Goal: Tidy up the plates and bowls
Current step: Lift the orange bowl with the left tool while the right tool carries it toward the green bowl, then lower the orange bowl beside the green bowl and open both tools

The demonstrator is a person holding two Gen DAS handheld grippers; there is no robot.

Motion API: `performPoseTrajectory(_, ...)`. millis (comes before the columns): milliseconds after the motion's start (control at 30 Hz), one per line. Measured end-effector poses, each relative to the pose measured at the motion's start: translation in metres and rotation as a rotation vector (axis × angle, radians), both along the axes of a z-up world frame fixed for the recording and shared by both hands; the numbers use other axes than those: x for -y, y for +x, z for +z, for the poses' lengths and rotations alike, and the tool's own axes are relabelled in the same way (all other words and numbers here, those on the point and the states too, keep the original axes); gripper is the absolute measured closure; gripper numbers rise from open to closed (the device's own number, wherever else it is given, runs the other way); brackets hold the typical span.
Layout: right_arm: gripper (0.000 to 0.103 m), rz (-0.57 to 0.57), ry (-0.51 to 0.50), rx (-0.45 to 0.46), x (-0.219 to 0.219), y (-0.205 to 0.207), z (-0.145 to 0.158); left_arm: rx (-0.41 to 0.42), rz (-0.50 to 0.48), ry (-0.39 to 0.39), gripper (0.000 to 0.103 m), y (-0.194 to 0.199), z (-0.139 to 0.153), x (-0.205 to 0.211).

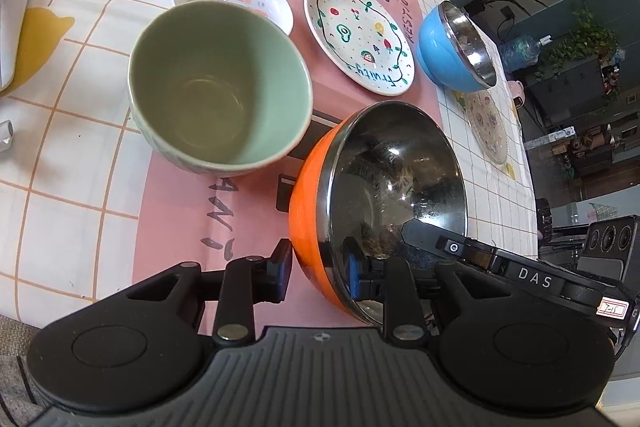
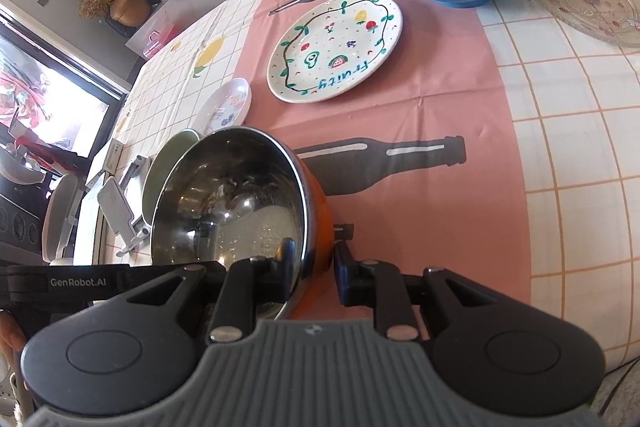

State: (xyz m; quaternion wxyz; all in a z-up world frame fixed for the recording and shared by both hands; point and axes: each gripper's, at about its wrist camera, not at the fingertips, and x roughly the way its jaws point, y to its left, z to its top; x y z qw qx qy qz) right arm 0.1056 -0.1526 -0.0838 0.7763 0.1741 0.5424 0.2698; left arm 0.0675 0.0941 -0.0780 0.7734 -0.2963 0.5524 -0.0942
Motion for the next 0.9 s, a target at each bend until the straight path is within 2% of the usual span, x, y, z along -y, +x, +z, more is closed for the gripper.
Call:
performPoseTrajectory(267, 0.08, -0.001, -0.02, 0.071, -0.009, -0.001, 0.0, 0.011, 0.021, 0.014, 0.07, -0.002, -0.001, 0.001)
performPoseTrajectory(400, 0.081, 0.008, -0.026, 0.083, -0.01, 0.0, -0.001, 0.103, 0.046, 0.122, 0.069, -0.009, 0.012, 0.009)
performPoseTrajectory(500, 0.081, 0.02, -0.046, 0.116, -0.014, -0.002, 0.0, 0.168, 0.042, 0.153, 0.048, -0.015, 0.022, 0.011)
performPoseTrajectory(600, 0.078, 0.029, -0.058, 0.136, -0.016, -0.004, 0.0, 0.219, 0.037, 0.137, 0.041, -0.022, 0.03, 0.013)
performPoseTrajectory(667, 0.06, 0.025, -0.057, 0.16, -0.015, -0.007, 0.003, 0.256, 0.04, 0.157, 0.035, -0.026, 0.037, 0.015)
performPoseTrajectory(800, 0.052, 0.028, -0.048, 0.213, -0.012, -0.01, 0.01, 0.338, 0.077, 0.225, 0.034, -0.033, 0.047, 0.018)
performPoseTrajectory(867, 0.037, 0.018, -0.044, 0.238, -0.01, -0.011, 0.014, 0.371, 0.127, 0.243, 0.032, -0.036, 0.052, 0.017)
performPoseTrajectory(900, 0.033, 0.012, -0.045, 0.254, -0.009, -0.012, 0.016, 0.388, 0.15, 0.255, 0.03, -0.037, 0.054, 0.016)
